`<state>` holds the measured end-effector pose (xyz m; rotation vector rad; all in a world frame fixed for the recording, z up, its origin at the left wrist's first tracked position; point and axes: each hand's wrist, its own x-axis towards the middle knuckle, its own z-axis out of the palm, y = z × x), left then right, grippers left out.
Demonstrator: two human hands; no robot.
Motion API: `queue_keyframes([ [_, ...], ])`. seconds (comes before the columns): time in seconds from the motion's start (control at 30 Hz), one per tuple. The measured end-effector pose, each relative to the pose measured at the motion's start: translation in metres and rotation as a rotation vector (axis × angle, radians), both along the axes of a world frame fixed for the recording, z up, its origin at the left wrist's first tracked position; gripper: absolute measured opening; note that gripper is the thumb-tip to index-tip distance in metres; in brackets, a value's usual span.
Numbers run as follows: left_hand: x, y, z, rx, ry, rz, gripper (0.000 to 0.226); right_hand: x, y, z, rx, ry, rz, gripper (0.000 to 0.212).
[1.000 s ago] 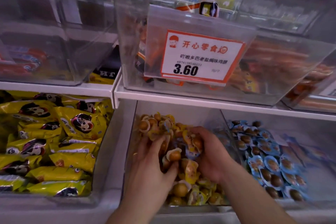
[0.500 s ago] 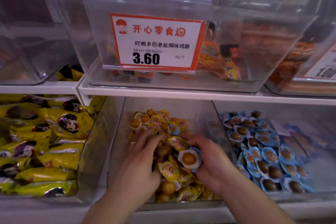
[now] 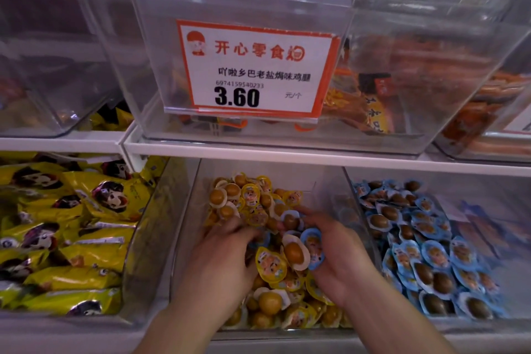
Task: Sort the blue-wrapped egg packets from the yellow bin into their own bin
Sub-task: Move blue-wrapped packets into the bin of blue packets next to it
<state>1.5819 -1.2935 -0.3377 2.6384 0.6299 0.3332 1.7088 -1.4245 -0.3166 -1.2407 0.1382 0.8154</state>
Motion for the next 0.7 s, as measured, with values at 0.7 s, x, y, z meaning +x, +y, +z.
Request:
queue_keyframes([
  [0.7, 0.0, -0.001, 0.006, -0.052, -0.252, 0.107, 0.026, 0.003, 0.009, 0.005, -0.525, -1.274, 0.083, 0.013],
])
